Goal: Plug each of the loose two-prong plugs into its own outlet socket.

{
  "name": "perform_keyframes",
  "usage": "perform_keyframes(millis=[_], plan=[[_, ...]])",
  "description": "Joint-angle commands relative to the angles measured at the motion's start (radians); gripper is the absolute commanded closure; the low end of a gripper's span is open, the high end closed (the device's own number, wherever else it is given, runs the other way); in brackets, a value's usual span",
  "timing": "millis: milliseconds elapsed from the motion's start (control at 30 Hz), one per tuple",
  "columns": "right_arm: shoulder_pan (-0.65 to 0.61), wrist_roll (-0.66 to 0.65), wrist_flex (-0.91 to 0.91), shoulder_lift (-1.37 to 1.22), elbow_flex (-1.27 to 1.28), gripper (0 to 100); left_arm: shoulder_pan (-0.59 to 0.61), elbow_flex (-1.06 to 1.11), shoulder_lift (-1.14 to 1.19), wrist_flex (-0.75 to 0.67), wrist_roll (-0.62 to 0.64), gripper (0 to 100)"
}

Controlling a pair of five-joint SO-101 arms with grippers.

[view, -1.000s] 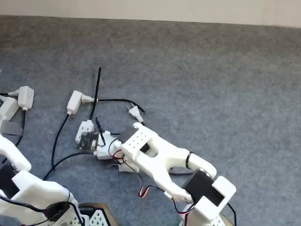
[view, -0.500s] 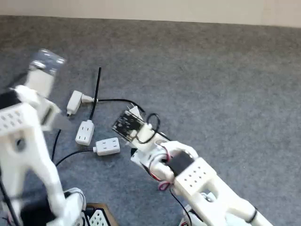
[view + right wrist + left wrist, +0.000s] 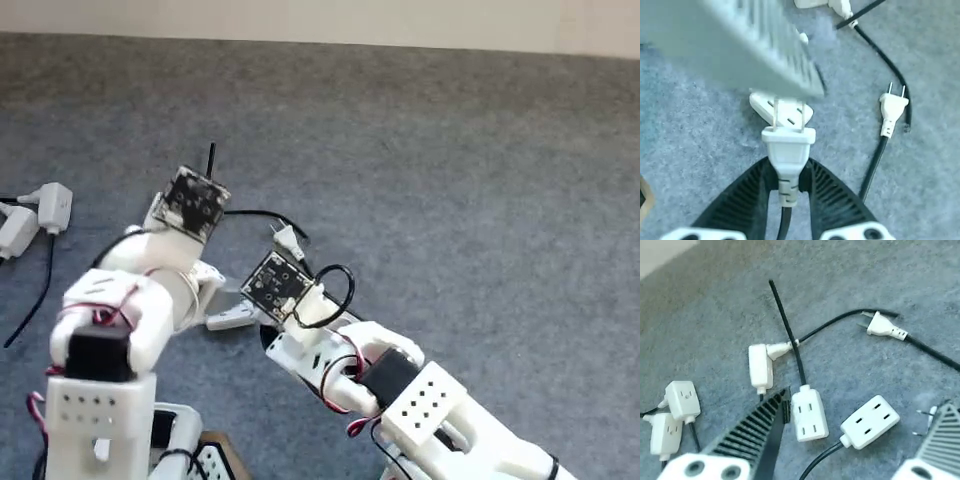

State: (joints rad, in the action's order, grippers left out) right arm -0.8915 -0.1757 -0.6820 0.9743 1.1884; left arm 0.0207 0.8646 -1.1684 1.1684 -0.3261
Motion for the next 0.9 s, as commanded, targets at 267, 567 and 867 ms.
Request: perform_keyframes(millis=[267, 567, 867], plan=[[0.027, 0.032, -0.179, 0.033, -0.232, 99.3, -0.019, 0.205, -0.067, -0.107, 0.015, 59], [0.039, 0.028, -0.289, 0.025, -0.397, 99.3, -0.025, 0.242, -0.067, -0.114, 0.015, 59], [0.042, 0.025, -0.338, 0.022, -0.386, 99.3, -0.008, 0.275, -0.067, -0.161, 0.012, 59]])
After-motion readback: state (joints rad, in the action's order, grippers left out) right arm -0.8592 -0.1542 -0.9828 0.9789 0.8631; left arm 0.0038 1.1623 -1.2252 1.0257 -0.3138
